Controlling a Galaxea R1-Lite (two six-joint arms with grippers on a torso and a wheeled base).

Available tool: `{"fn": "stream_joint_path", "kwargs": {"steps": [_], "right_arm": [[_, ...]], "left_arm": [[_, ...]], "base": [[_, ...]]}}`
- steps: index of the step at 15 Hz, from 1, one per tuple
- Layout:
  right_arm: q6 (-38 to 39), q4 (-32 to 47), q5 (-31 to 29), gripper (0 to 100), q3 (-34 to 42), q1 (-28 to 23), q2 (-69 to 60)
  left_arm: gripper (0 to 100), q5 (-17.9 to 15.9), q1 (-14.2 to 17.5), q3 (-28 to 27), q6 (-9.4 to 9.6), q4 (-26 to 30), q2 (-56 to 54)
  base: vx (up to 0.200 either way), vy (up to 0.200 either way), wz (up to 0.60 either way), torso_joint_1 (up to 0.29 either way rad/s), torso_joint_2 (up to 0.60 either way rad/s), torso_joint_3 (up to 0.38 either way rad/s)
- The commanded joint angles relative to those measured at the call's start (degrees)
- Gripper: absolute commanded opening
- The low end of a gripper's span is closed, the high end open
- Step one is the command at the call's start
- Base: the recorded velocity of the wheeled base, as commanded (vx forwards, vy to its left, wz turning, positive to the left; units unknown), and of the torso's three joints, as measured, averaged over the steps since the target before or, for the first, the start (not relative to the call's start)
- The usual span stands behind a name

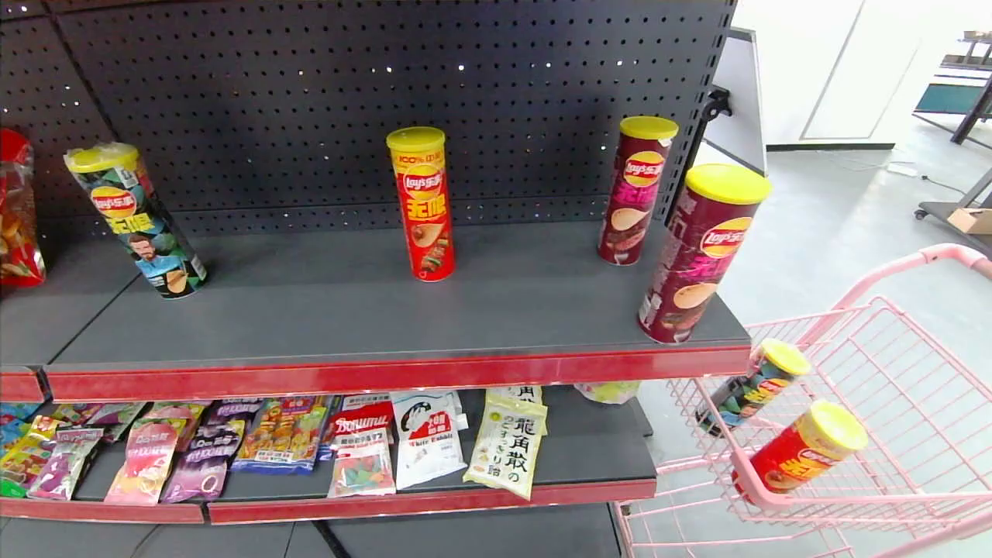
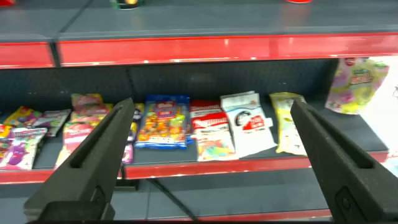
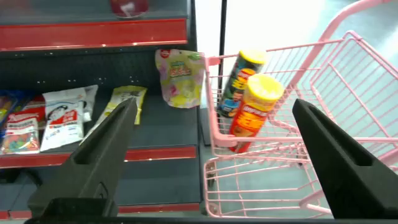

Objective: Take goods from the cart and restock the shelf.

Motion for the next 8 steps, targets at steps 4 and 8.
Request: {"fn": "stream_joint_path", "kwargs": {"steps": [4,8], "right_arm": [[0.0,0.0,-0.1,100,0.0,0.0,0.0],[0.1,0.0,-0.1,100,0.0,0.0,0.0]], "left_arm": [[100,0.0,0.0,0.0,-0.09,0.1,0.0],[100,0.0,0.0,0.0,-0.09,0.1,0.0]], "base": [[0.000,-0.200,0.00,0.002,0.00,0.002],[0.000,0.000,-0.15,-0.001,0.00,-0.002]]}}
